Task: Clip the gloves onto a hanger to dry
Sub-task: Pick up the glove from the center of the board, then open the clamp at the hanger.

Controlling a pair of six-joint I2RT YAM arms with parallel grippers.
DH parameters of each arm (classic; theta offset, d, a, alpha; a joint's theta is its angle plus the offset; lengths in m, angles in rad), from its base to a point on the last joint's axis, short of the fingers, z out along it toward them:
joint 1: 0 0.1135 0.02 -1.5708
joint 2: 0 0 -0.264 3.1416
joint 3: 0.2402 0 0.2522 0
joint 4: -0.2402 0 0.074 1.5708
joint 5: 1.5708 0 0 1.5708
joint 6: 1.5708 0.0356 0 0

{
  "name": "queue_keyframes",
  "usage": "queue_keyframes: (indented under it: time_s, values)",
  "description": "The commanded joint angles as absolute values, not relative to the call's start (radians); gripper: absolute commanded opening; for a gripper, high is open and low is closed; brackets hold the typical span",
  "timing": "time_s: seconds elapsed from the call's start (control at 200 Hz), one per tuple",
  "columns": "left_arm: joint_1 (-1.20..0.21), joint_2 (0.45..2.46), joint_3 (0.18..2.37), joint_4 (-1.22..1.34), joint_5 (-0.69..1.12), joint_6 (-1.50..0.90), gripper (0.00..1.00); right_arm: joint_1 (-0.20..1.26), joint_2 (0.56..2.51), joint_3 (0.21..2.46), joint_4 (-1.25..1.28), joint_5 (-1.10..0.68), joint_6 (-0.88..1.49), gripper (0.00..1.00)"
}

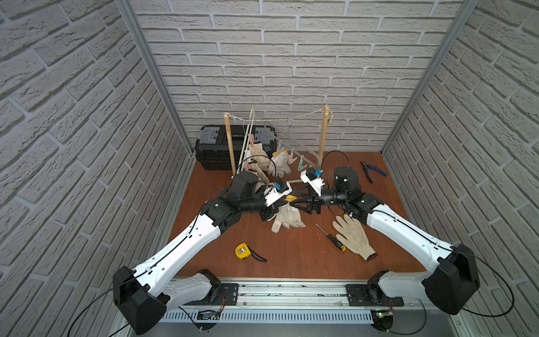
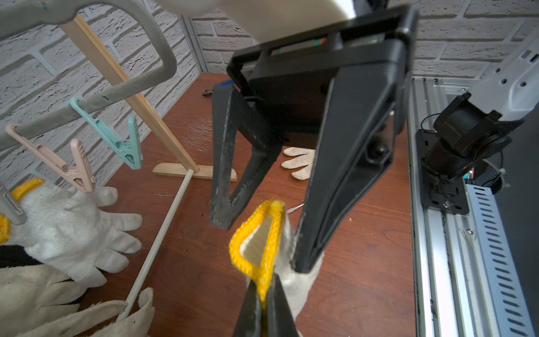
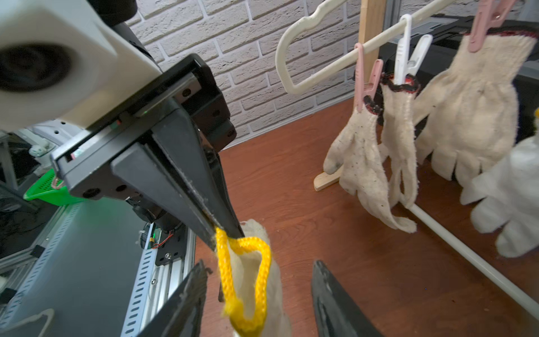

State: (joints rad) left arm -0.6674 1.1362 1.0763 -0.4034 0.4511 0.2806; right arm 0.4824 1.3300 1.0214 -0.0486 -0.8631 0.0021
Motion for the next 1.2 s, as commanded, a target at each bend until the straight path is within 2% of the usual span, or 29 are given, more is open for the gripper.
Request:
queue_keyframes:
  time_s: [0.0,0.08,0.19,0.27,0.435,0.58,0.715,0.86,1.195]
  values:
    - [-0.660,1.129,1.089,-0.359,0.446,0.288,0.00,0.486,1.338,1.036,0.035,-0.965,0.056,0.41]
    - [-0.658,1.129,1.086,-0.353,0.436,0.280,0.00,0.486,1.335,1.034,0.024,-0.958,0.048,0.24]
    - [-0.655,1.129,1.080,-0.340,0.432,0.269,0.00,0.483,1.328,1.033,-0.004,-0.953,0.035,0.10]
    - [-0.653,1.136,1.078,-0.333,0.427,0.259,0.21,0.481,1.313,1.024,-0.022,-0.927,0.018,0.04]
    - [-0.630,1.185,1.102,-0.285,0.407,0.203,0.62,0.457,1.288,1.013,-0.223,-0.793,-0.109,0.03]
    - [-0.599,1.286,1.175,-0.249,0.312,0.157,0.75,0.350,1.252,0.902,-0.270,-0.720,-0.139,0.03]
    - [-0.570,1.417,1.268,-0.220,0.216,0.122,0.82,0.228,1.212,0.854,-0.269,-0.705,-0.127,0.03]
    - [-0.557,1.517,1.295,-0.085,0.131,0.112,0.83,0.128,1.215,0.915,-0.302,-0.647,-0.112,0.03]
    - [-0.552,1.700,1.444,-0.008,0.092,0.133,0.81,0.115,1.375,1.213,-0.484,-0.547,-0.271,0.03]
